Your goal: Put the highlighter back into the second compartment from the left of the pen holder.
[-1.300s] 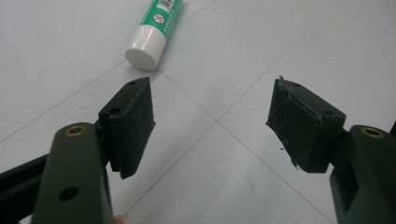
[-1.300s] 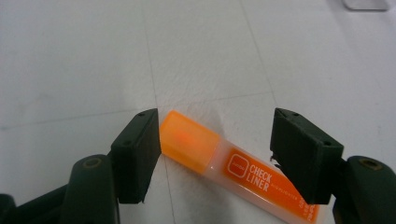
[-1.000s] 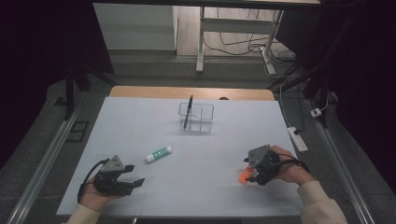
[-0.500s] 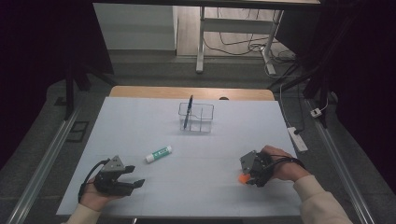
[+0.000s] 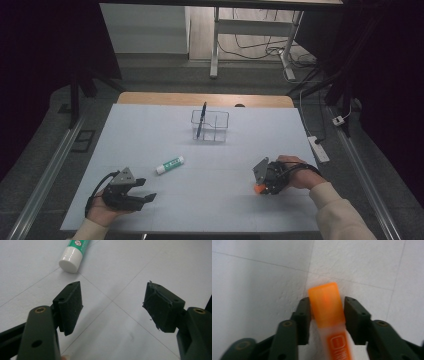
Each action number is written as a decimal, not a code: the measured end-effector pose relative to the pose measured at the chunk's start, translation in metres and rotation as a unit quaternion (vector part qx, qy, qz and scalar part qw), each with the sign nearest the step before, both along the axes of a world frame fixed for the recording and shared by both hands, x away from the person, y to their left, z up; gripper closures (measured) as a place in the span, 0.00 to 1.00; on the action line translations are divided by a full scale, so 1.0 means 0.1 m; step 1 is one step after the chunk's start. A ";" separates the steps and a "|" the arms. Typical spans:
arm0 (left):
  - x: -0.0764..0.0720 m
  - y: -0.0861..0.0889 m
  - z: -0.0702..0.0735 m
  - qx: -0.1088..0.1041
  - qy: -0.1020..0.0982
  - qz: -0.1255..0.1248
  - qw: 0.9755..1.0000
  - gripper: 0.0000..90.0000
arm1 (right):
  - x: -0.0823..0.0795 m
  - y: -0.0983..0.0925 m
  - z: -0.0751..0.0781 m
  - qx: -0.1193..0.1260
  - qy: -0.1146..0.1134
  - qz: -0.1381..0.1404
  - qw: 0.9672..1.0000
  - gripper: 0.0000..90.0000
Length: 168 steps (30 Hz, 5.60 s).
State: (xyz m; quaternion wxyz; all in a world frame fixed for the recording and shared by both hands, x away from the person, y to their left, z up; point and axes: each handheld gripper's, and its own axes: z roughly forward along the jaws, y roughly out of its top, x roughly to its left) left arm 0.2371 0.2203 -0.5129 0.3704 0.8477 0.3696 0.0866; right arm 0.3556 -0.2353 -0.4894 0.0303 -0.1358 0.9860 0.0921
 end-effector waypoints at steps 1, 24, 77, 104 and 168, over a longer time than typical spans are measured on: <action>0.00 0.00 0.00 0.000 0.000 0.000 1.000 0.35 | 0.00 0.00 0.00 0.003 -0.001 0.002 1.000 0.68; 0.01 0.02 -0.01 -0.002 0.002 0.003 1.000 0.35 | 0.02 -0.17 0.13 0.119 0.011 -0.096 0.988 0.72; 0.02 0.04 0.00 -0.012 -0.005 0.015 1.000 0.35 | 0.17 -0.10 0.50 0.351 -0.004 -0.326 0.878 0.71; 0.03 0.03 0.00 -0.012 -0.010 0.016 1.000 0.34 | 0.30 0.18 0.66 0.406 -0.017 -0.336 0.850 0.71; 0.05 0.03 -0.01 -0.016 -0.019 0.016 1.000 0.34 | 0.95 0.88 0.91 0.475 -0.035 -0.363 0.801 0.71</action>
